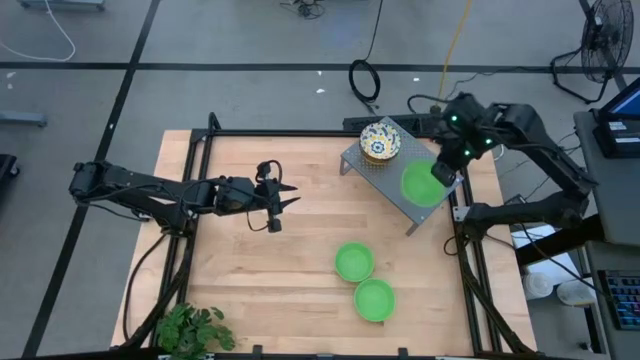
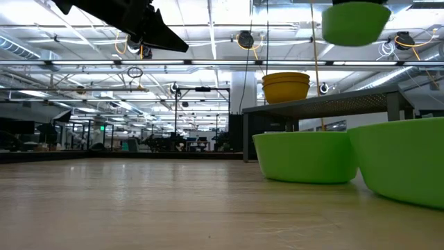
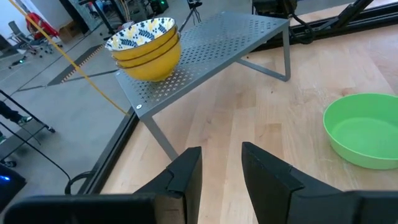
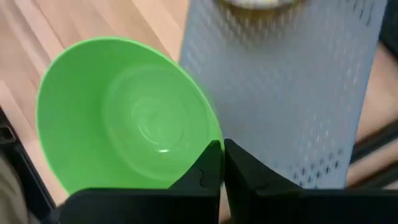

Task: Pick & Place Mini bowls
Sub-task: Put the right green bowl on the shelf

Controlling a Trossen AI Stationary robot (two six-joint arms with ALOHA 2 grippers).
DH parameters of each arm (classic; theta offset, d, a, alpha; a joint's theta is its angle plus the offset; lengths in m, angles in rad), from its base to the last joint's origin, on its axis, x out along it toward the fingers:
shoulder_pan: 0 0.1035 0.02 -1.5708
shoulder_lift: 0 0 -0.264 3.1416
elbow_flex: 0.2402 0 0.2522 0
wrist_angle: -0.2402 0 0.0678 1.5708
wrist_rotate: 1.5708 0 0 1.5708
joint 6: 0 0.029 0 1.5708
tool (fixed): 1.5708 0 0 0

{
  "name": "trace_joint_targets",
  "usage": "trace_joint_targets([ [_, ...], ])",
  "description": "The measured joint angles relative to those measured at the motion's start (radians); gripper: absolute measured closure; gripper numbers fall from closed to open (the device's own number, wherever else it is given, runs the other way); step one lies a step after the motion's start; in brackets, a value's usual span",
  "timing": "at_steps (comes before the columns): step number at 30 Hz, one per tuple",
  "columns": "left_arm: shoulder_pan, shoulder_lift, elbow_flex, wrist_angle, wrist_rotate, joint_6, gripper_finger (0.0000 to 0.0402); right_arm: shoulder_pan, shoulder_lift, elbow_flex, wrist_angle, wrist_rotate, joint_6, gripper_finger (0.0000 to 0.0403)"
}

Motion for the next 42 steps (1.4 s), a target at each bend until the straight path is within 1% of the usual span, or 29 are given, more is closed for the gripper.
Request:
trace_joint_targets([
  [7, 0.0, 0.0, 0.0, 0.0, 0.0, 0.0, 0.0284, -0.012, 0.001, -0.155, 0.007, -0.001, -0.026, 0.0403],
  [11, 0.0, 0.0, 0.0, 0.0, 0.0, 0.0, 0.0284, -0.036, 0.002, -0.231, 0.048, 0.003, -0.055, 0.0403],
  [19, 0.0, 0.0, 0.0, 0.0, 0.0, 0.0, 0.0284, -0.091, 0.001, -0.333, 0.142, 0.003, -0.101, 0.0403],
  [24, 0.0, 0.0, 0.0, 0.0, 0.0, 0.0, 0.0284, -0.112, 0.001, -0.387, 0.147, 0.004, -0.115, 0.0403],
  [30, 0.0, 0.0, 0.0, 0.0, 0.0, 0.0, 0.0284, -0.119, -0.001, -0.429, 0.153, 0.001, -0.137, 0.0403],
  [37, 0.0, 0.0, 0.0, 0.0, 0.0, 0.0, 0.0284, -0.119, -0.001, -0.431, 0.187, 0.003, -0.139, 0.0403],
  [42, 0.0, 0.0, 0.0, -0.001, 0.0, 0.0, 0.0284, -0.118, 0.0, -0.431, 0.204, 0.056, -0.129, 0.04],
])
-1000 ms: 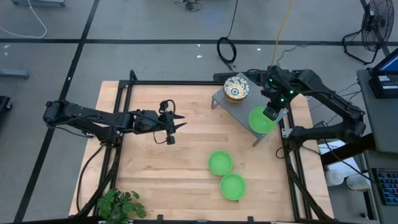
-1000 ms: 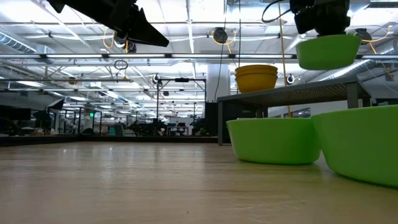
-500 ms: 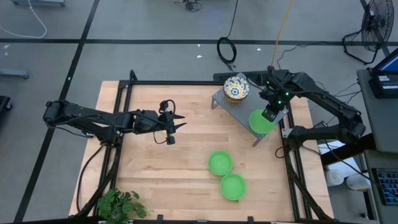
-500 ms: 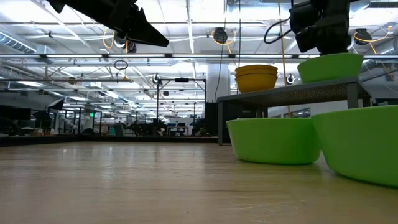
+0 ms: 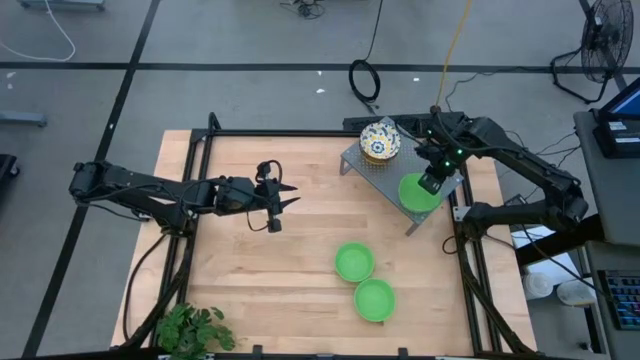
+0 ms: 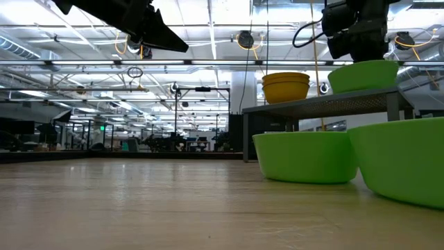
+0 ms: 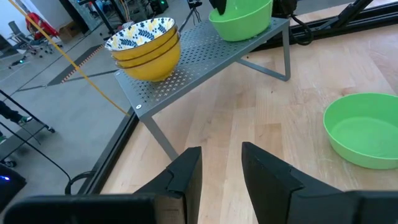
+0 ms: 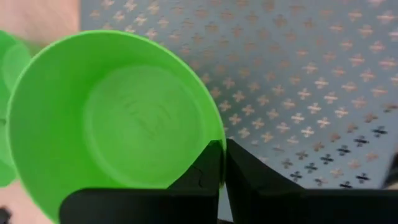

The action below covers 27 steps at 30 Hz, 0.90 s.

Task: Pick & Place Mini bowls
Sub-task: Put the right green bowl on the shelf, then stack the bottom green bowl on the green bowl on the shelf

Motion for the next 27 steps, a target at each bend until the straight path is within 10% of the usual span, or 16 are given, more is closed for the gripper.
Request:
trace_joint_targets([
  [27, 0.0, 0.0, 0.0, 0.0, 0.0, 0.0, 0.0284, 0.0, -0.026, -0.002, 0.014, 0.078, 0.039, 0.0274],
])
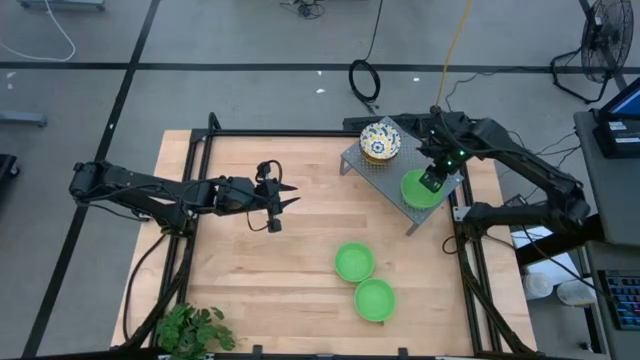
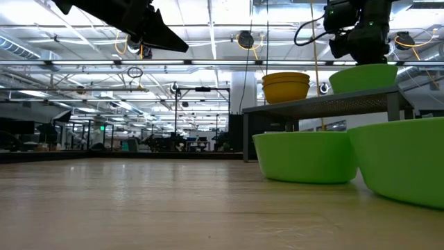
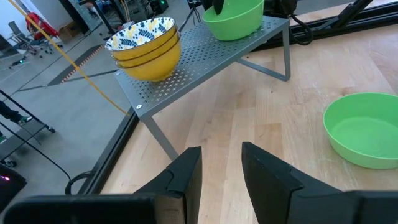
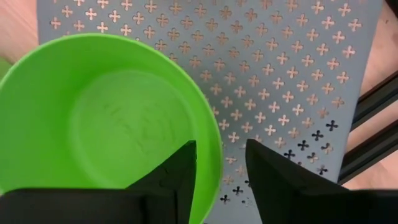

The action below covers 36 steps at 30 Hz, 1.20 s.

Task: Pick & Place Mini bowls
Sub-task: Stack the bottom green bowl on the green bowl on the shelf

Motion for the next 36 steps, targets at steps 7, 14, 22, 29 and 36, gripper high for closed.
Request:
trace_joint_targets([
  [7, 0.0, 0.0, 0.0, 0.0, 0.0, 0.0, 0.0284, 0.0, -0.042, 0.001, 0.02, -0.001, -0.013, 0.0276],
  [14, 0.0, 0.0, 0.0, 0.0, 0.0, 0.0, 0.0284, 0.0, -0.098, 0.002, 0.053, -0.001, -0.023, 0.0277],
  [22, 0.0, 0.0, 0.0, 0.0, 0.0, 0.0, 0.0284, 0.001, -0.167, 0.002, 0.128, -0.004, -0.03, 0.0277],
  [29, 0.0, 0.0, 0.0, 0.0, 0.0, 0.0, 0.0284, 0.094, -0.2, 0.002, 0.261, -0.073, -0.016, 0.0283],
  [36, 0.0, 0.0, 0.0, 0.0, 0.0, 0.0, 0.0284, 0.311, -0.192, 0.002, 0.45, -0.087, 0.008, 0.0286],
])
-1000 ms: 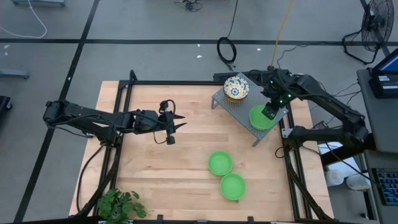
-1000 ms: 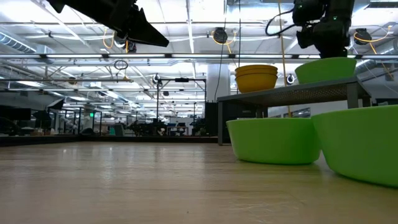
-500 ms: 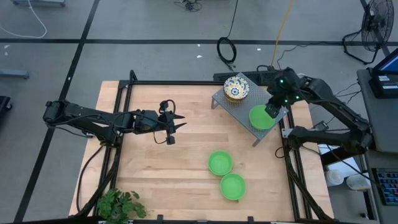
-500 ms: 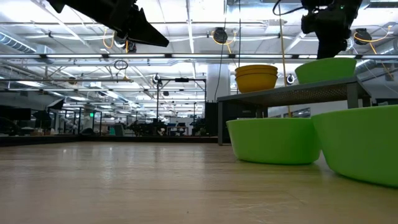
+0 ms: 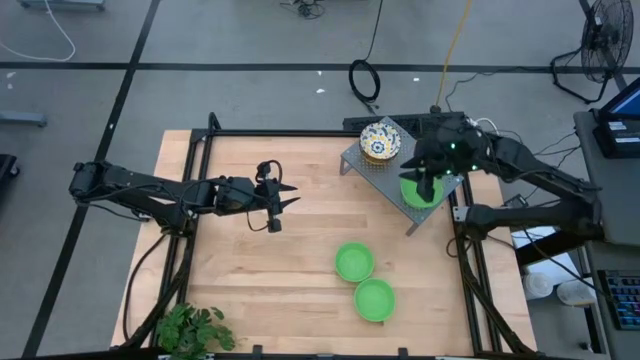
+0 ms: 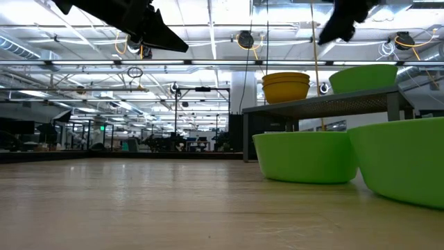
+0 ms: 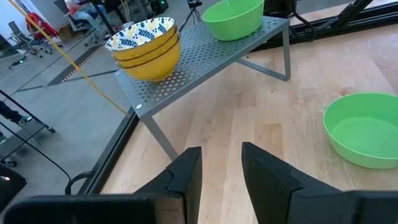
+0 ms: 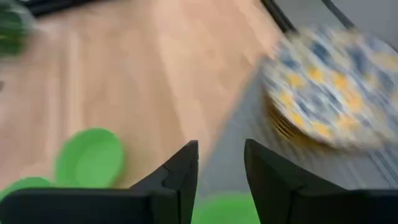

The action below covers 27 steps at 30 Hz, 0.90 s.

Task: Pick & Place Mini bowls
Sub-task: Stack the bottom green bowl on the green bowl on the shelf

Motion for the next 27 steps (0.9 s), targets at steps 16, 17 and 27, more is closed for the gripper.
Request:
trace_joint_targets([
  [16, 0.0, 0.0, 0.0, -0.006, 0.0, -0.009, 0.0284, 0.528, 0.237, 0.0, 0.337, 0.055, 0.0, 0.0285],
  [17, 0.0, 0.0, 0.0, -0.007, 0.0, -0.01, 0.0284, 0.551, 0.261, 0.0, 0.342, 0.07, 0.0, 0.0285],
  [27, 0.0, 0.0, 0.0, -0.025, 0.0, -0.024, 0.0284, 0.722, 0.479, 0.0, 0.342, 0.168, 0.011, 0.0284],
])
